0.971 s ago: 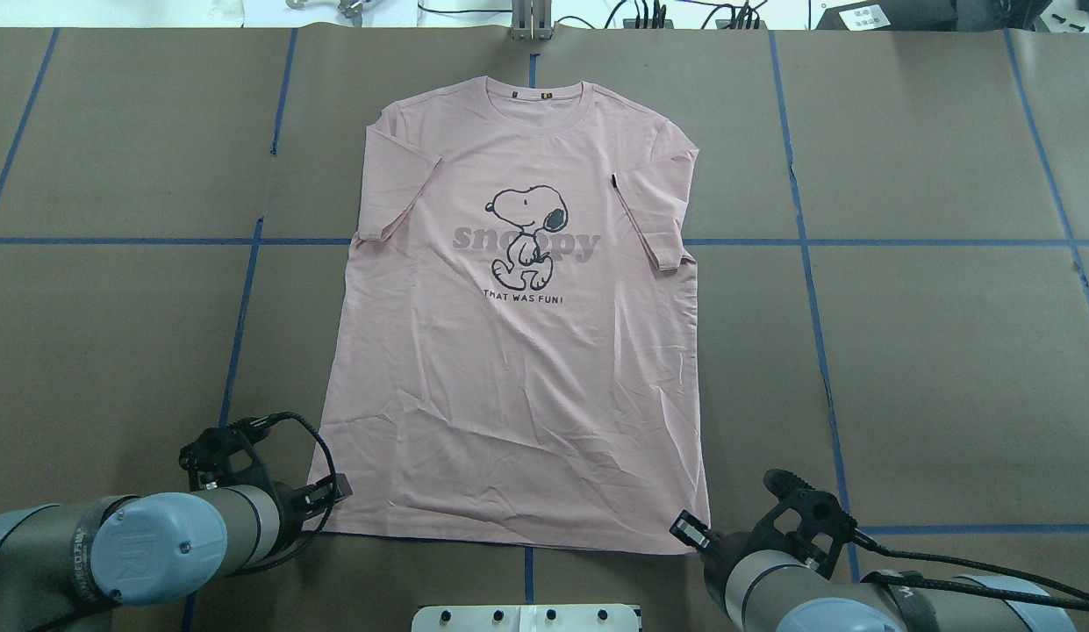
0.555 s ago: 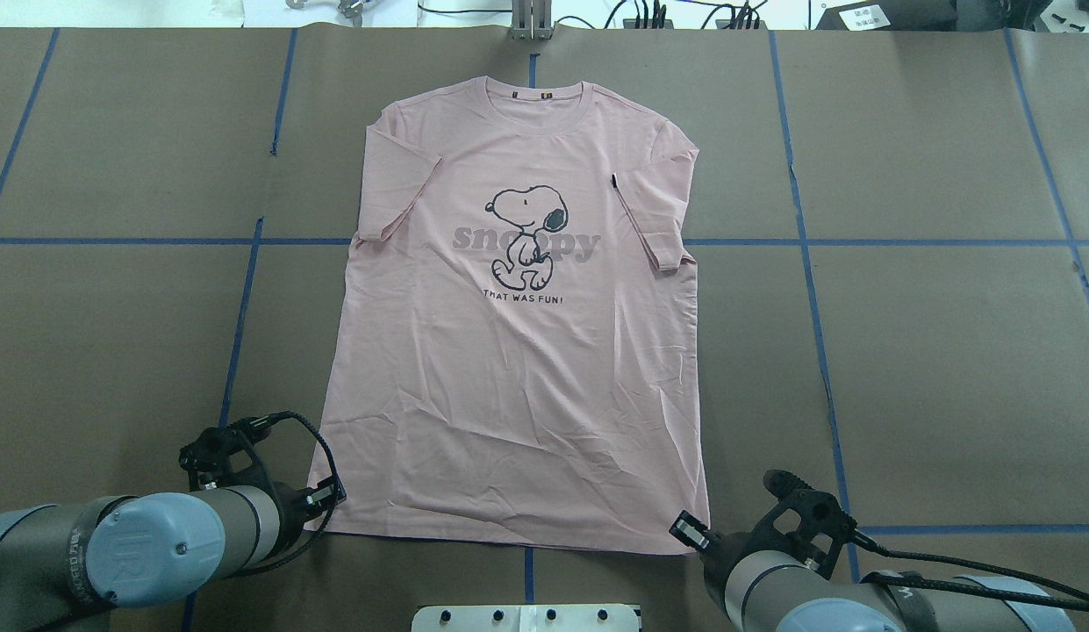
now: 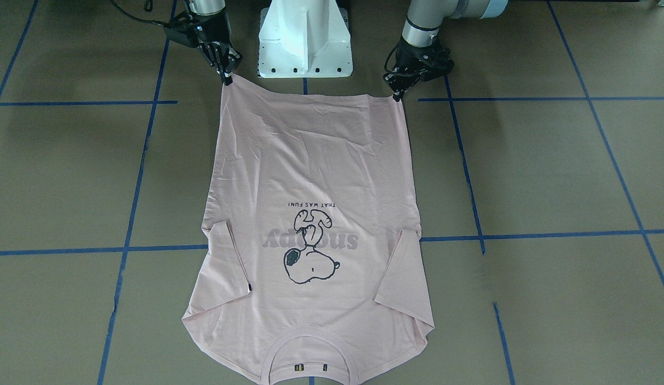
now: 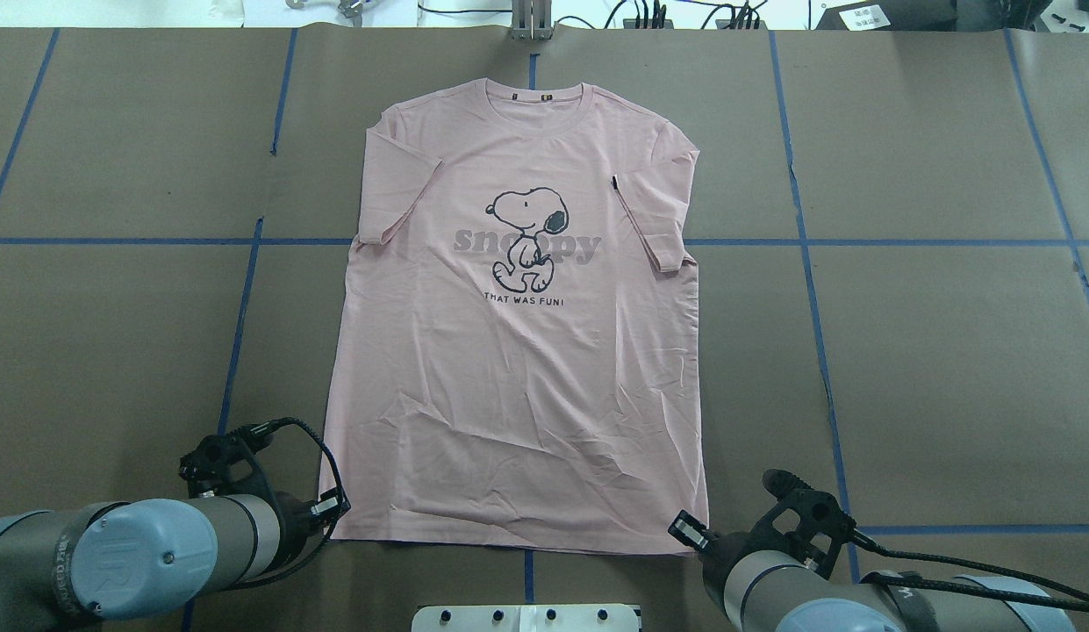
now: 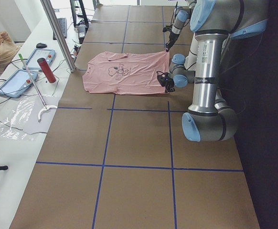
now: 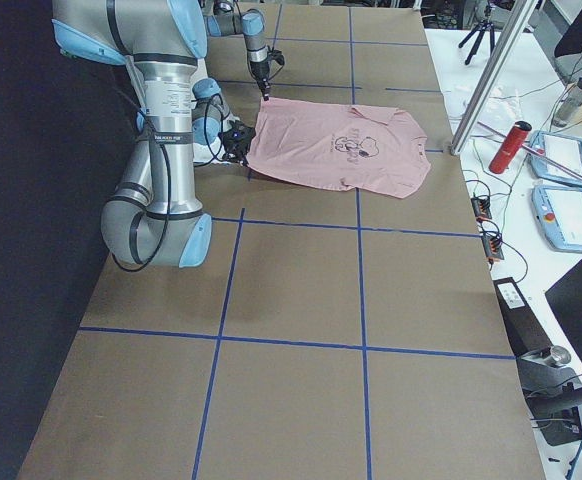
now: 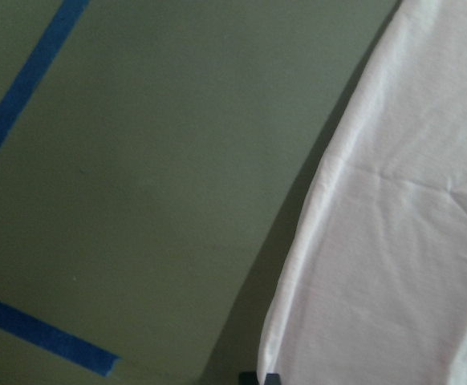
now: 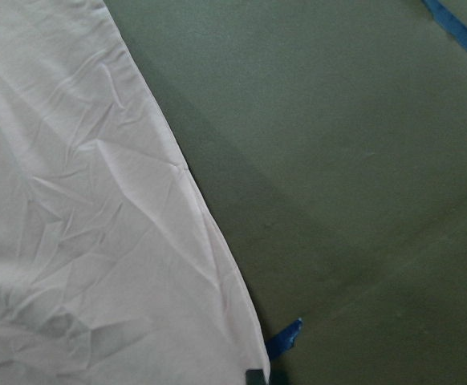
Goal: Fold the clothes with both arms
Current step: 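Close both grippers on the two hem corners, then lift the hem with both grippers and fold it over toward the collar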
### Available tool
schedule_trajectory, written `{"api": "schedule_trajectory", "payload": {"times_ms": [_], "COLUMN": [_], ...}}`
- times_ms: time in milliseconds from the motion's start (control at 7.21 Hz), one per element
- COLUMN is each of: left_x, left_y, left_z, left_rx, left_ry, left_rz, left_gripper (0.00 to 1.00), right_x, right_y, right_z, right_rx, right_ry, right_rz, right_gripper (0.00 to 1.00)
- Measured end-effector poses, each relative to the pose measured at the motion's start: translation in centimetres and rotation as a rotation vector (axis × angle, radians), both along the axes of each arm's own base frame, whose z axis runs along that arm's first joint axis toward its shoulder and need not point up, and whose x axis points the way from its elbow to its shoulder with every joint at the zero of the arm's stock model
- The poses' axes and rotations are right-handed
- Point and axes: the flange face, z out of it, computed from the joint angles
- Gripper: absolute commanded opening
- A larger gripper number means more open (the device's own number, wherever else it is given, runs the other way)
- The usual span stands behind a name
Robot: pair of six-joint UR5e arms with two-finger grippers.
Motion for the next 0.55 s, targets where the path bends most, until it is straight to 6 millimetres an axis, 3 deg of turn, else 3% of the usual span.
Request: {"api": "schedule_trajectory", "payload": {"times_ms": [277, 555], "left_x": [-1.2, -3.2], "left_y": [2.8, 4.7], "left_z": [-3.3, -6.4], "left_rx": [-0.046, -0.088], "left_ry": [0.011, 0.033], "left_rz": [0.017, 0.039], "left_gripper": [0.0, 0.0], "right_x": [1.6, 5.0], "right_y": [0.0, 0.3], "right_z": [0.4, 0.5], "right_rx": [0.0, 0.0], "right_ry": [0.006, 0.004], "right_rz": [-0.004, -0.012], "right_gripper": [0.0, 0.0]}}
